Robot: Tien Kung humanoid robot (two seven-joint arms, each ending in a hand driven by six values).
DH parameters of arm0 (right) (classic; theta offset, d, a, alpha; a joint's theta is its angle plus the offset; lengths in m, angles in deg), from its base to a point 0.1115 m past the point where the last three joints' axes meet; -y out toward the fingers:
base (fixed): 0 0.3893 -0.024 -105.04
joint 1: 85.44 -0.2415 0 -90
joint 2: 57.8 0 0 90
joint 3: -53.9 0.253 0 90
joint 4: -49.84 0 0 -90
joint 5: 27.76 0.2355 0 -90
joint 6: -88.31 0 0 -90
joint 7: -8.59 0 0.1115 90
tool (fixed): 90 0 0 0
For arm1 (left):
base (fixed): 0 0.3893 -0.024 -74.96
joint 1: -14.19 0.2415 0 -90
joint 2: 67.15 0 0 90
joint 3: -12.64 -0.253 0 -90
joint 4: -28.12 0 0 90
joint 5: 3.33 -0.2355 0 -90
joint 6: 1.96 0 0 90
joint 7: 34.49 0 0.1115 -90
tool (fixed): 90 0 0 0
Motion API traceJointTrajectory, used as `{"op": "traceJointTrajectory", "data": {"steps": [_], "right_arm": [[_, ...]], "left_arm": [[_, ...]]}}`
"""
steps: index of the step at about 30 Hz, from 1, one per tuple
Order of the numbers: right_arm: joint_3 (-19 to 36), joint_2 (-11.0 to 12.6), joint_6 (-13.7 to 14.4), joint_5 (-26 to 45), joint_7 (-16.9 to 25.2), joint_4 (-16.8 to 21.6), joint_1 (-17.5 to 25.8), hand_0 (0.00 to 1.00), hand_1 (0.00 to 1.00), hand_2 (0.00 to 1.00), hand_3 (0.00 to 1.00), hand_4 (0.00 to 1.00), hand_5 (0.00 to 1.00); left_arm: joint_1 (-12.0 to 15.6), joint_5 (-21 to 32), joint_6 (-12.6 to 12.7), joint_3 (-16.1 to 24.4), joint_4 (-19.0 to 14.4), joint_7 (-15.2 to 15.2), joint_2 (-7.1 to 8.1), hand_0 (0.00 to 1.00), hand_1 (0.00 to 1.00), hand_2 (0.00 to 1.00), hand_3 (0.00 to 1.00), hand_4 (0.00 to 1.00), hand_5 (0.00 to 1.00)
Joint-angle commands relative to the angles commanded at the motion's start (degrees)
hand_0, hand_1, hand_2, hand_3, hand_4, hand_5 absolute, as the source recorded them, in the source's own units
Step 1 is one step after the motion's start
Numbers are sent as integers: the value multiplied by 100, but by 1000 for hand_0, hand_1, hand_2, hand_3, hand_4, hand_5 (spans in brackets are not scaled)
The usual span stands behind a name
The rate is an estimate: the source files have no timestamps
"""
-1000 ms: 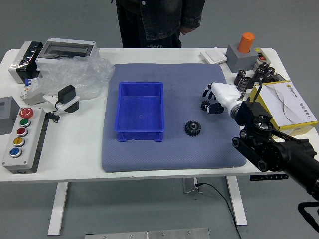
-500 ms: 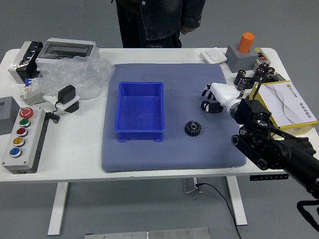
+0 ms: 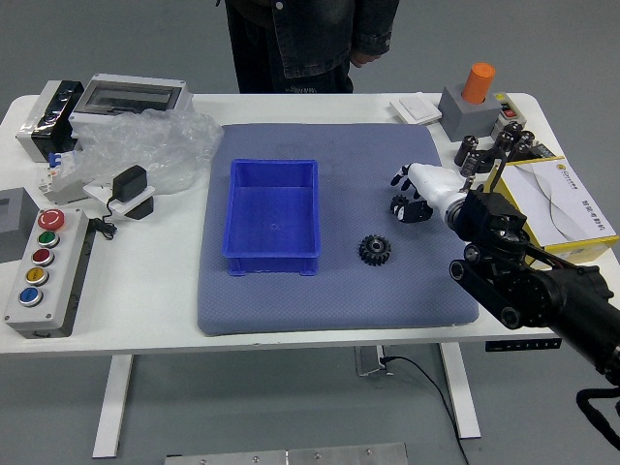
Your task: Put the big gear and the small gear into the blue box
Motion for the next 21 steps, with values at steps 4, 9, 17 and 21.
{"op": "traceJointTrajectory", "data": {"steps": [4, 9, 17, 21], "right_arm": [[-1, 4, -39, 16, -17, 12, -7, 643, 600, 742, 787, 722, 264], [-22, -1, -29, 9, -31, 0, -2, 649, 605, 741, 790, 711, 250], [-153, -39, 114, -52, 3, -165, 6, 649, 604, 732, 779, 687, 235], [-210, -63, 206, -79, 69, -282, 1, 660, 583, 700, 715, 646, 229]], "left_arm": [[1, -2, 0, -3, 0, -2, 0, 730, 681, 695, 698, 419, 3], [0, -1, 1, -14, 0, -3, 1, 730, 681, 696, 700, 423, 2], [3, 6, 1, -35, 0, -4, -2, 730, 680, 696, 700, 424, 3], [3, 7, 2, -37, 0, -4, -5, 730, 680, 694, 700, 425, 3]]}}
